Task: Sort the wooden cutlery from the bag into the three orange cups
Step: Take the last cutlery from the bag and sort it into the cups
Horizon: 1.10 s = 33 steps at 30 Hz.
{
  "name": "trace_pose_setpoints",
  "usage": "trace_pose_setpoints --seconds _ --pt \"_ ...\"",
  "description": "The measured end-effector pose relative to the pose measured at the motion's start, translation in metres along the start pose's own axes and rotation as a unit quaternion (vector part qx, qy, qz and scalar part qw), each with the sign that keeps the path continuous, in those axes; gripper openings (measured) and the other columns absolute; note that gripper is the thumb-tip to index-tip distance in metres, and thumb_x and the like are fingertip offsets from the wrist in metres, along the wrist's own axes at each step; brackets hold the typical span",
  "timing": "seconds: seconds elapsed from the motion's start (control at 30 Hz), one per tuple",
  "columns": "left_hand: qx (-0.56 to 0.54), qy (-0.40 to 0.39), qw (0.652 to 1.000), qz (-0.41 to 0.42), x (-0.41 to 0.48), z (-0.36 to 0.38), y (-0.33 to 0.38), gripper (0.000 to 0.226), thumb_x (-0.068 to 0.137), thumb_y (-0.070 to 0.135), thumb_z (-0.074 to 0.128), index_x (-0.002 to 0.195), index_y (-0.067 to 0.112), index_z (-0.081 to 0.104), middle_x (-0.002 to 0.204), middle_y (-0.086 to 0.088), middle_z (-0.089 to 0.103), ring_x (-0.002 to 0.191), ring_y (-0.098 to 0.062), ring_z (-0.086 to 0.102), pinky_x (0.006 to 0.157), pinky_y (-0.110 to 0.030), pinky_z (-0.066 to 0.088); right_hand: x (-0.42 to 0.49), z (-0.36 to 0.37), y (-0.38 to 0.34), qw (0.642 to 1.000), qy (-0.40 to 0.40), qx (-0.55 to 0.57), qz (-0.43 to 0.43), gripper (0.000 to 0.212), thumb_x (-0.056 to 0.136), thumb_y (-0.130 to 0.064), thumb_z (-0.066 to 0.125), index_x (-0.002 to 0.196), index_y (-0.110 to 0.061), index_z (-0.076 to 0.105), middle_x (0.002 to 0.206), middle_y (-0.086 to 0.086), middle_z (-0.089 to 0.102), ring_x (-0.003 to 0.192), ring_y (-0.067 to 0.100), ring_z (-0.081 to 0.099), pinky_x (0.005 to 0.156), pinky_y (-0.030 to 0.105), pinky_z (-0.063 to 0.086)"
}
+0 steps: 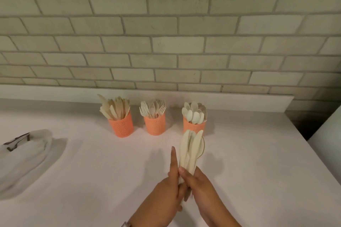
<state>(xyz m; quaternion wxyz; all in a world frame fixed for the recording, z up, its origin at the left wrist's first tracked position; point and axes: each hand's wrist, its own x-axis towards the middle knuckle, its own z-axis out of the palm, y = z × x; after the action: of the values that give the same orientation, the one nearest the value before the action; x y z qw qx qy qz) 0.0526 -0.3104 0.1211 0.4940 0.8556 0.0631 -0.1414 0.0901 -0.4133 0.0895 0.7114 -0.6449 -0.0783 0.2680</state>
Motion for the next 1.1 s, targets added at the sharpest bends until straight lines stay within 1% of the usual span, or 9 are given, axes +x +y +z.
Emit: trace_pose_setpoints --seconds 0.1,0.17,0.27,0.37,0.47,0.57,0.77,0.9,1.1 --pt "0.095 0.009 0.995 0.019 -0.002 -0.006 -0.007 0.063 0.098 0.039 0.032 0.140 0.043 -0.015 0.111 0.002 0.067 0.076 -0.009 0.065 0.077 -0.017 0.052 0.001 0.000 -0.005 0.998 0.039 0.051 -0.001 0.021 0.092 -0.028 0.054 0.099 -0.008 0.057 0.064 0.006 0.064 0.054 0.012 0.061 0.059 0.024 0.049" --pt "0.135 0.063 0.989 0.022 -0.006 -0.012 -0.012 0.050 0.096 0.045 0.033 0.142 0.048 0.015 0.097 0.011 0.070 0.076 -0.003 0.064 0.079 -0.014 0.049 0.000 -0.003 -0.009 0.996 0.051 0.065 -0.020 0.020 0.091 -0.027 0.055 0.091 -0.008 0.053 0.062 0.010 0.062 0.055 0.019 0.060 0.054 0.026 0.050" --pt "0.141 0.188 0.971 0.040 -0.005 -0.020 -0.012 0.032 0.089 0.054 0.045 0.119 0.049 0.055 0.061 0.012 0.060 0.061 0.003 0.055 0.062 -0.006 0.040 -0.001 -0.003 -0.012 0.997 0.051 0.059 -0.028 0.031 0.086 -0.033 0.062 0.091 -0.004 0.052 0.055 0.014 0.057 0.043 0.024 0.050 0.043 0.029 0.044" --pt "-0.013 0.210 0.977 0.033 0.003 -0.029 -0.013 0.010 0.081 0.046 0.063 0.087 0.047 0.071 0.070 0.013 0.065 0.058 0.003 0.052 0.058 -0.011 0.039 -0.002 0.004 -0.010 0.998 0.039 0.046 -0.014 0.040 0.079 -0.040 0.067 0.097 -0.006 0.058 0.051 0.013 0.053 0.036 0.020 0.040 0.039 0.024 0.033" --pt "-0.211 0.153 0.965 -0.020 0.002 -0.037 -0.011 0.009 0.080 0.028 0.070 0.080 0.026 0.078 0.077 0.011 0.073 0.050 -0.002 0.049 0.051 -0.021 0.046 0.001 0.010 -0.008 0.997 0.033 0.068 -0.002 0.037 0.076 -0.038 0.072 0.091 -0.007 0.060 0.051 0.013 0.051 0.034 0.019 0.035 0.039 0.022 0.027" --pt "-0.307 0.150 0.938 -0.059 -0.001 -0.044 -0.014 0.009 0.079 0.021 0.071 0.077 0.015 0.078 0.069 0.006 0.069 0.052 -0.004 0.052 0.054 -0.021 0.049 0.006 0.017 -0.008 0.997 0.009 0.076 0.006 0.035 0.075 -0.033 0.071 0.093 -0.005 0.059 0.051 0.015 0.053 0.032 0.018 0.033 0.039 0.020 0.025" --pt "-0.360 0.167 0.915 -0.078 -0.008 -0.063 -0.029 0.012 0.082 0.015 0.067 0.079 0.009 0.078 0.059 -0.001 0.062 0.054 -0.010 0.056 0.061 -0.021 0.054 0.019 0.044 -0.001 0.997 0.002 0.078 0.011 0.040 0.076 -0.037 0.058 0.095 -0.002 0.061 0.053 0.020 0.055 0.031 0.019 0.034 0.037 0.020 0.025" --pt "-0.399 0.177 0.898 -0.060 -0.014 -0.079 -0.040 0.016 0.086 0.013 0.062 0.080 0.010 0.077 0.071 -0.008 0.072 0.056 -0.014 0.060 0.066 -0.021 0.055 0.030 0.065 0.004 0.998 0.026 0.061 0.001 0.032 0.088 -0.034 0.050 0.090 -0.006 0.067 0.052 0.018 0.057 0.031 0.019 0.037 0.035 0.020 0.028" --pt "-0.431 0.236 0.869 -0.056 -0.014 -0.112 -0.064 0.017 0.083 0.007 0.064 0.074 0.013 0.077 0.083 -0.010 0.075 0.062 -0.012 0.064 0.064 -0.021 0.056 0.049 0.089 0.007 0.996 0.073 0.041 0.010 0.026 0.095 -0.027 0.047 0.087 -0.004 0.056 0.054 0.013 0.063 0.030 0.018 0.034 0.036 0.021 0.026"
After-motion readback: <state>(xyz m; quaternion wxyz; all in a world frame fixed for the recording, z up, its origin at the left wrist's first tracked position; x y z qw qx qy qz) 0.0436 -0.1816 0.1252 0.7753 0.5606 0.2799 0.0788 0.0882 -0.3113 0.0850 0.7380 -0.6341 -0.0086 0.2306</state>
